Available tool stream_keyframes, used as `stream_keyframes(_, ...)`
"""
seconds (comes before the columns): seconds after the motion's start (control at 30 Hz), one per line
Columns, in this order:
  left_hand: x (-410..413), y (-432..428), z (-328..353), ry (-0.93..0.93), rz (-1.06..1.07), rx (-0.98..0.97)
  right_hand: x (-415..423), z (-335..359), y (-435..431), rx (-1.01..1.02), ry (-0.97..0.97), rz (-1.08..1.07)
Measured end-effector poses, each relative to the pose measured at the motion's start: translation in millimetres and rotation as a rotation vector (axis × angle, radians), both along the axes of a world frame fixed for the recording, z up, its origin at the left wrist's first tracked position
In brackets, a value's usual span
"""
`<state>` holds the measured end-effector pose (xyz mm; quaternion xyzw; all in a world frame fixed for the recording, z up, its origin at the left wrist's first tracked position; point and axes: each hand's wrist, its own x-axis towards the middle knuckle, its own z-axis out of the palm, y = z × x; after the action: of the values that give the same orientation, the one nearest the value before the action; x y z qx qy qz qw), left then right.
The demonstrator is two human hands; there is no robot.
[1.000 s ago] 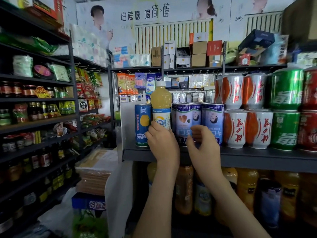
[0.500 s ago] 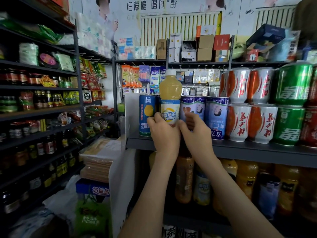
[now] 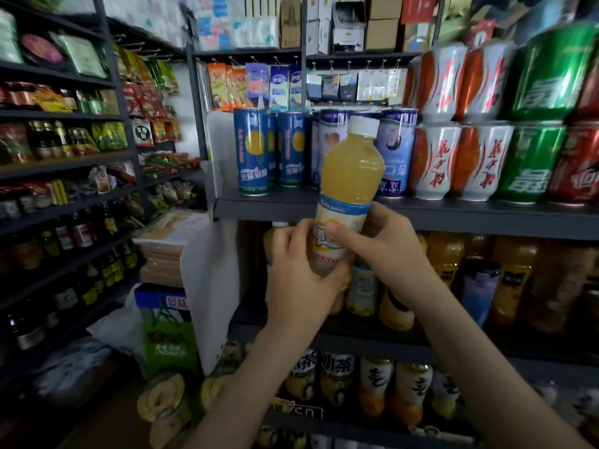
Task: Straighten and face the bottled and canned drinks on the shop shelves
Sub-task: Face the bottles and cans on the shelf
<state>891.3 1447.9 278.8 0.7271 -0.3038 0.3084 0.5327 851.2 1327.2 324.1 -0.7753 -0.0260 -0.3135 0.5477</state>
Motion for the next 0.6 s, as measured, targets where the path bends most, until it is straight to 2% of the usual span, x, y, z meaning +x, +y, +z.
stream_keyframes(0.13,6.2,1.0,-39.0,0.297,-0.253,-0.015,-15.0,-50.9,-20.7,0.052,0.089,-0.026)
stream_keyframes(0.3,44.0,-22.4,-76.0,0.401,0.047,0.087,-31.4,-89.1,-43.6,0.074,0.166,-0.082)
stream_keyframes(0.43,60.1,-52.8,-87.7,0.524,0.075,0.062,-38.2,-103.8,-52.8,0.114,0.166,-0.139)
stream_keyframes(0.6,72.9,-78.1,-89.3,0.569,0.081,0.097,-41.7,-114.1,-60.3,0.164,0.171,-0.208)
